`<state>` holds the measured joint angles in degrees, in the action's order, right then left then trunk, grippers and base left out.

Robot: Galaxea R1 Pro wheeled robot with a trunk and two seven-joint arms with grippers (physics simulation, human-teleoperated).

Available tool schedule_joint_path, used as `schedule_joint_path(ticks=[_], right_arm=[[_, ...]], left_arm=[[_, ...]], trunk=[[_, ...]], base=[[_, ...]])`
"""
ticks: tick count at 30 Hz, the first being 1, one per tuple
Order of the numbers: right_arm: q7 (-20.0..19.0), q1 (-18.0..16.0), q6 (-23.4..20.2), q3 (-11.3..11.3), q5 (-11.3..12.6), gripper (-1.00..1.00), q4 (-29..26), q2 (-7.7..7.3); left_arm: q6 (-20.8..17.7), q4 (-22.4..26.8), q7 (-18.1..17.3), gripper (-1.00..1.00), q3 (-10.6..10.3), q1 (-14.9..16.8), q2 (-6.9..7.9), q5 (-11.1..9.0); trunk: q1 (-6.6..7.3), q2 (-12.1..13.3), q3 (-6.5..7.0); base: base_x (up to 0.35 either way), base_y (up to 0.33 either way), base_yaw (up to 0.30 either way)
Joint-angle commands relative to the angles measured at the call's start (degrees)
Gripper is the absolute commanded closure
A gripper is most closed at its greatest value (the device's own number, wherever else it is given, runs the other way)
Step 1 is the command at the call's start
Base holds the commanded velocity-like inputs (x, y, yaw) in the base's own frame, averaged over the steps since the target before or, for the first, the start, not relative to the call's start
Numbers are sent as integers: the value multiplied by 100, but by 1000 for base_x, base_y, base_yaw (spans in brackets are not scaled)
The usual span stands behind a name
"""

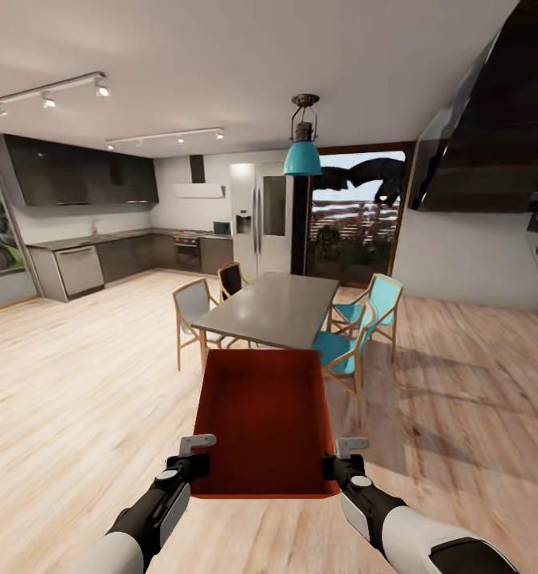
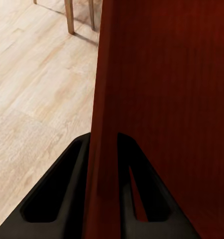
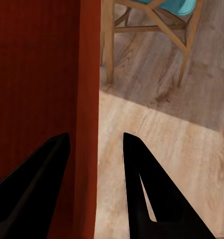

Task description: Move the two storage containers from the living room to the garage. In the garage, place one container on the floor and stack the other container on top of it (either order is fine).

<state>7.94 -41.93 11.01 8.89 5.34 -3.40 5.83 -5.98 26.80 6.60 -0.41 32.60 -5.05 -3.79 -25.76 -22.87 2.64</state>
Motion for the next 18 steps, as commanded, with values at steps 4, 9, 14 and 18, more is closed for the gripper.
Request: schedule_joint_path(ticks=[4,9,14,18], right_arm=[[1,0,3,-125,29,100,6,6],[3,0,5,-125,29,100,6,6],[4,0,2,-125,29,100,6,6],[2,0,-2,-125,29,100,6,8]], left_arm=[[-35,26,42,100,103,0,-5,45],[-35,8,38,100,103,0,-5,44],[-35,-16,36,100,110,0,-5,23],[-35,-17,39,100,111,0,3,-61]], trunk=[[-2,-5,-2],[-2,-5,-2],[-2,-5,-2],[-2,-5,-2]], base=[[0,0,-243],[0,0,-243],[0,0,-244],[0,0,-243]])
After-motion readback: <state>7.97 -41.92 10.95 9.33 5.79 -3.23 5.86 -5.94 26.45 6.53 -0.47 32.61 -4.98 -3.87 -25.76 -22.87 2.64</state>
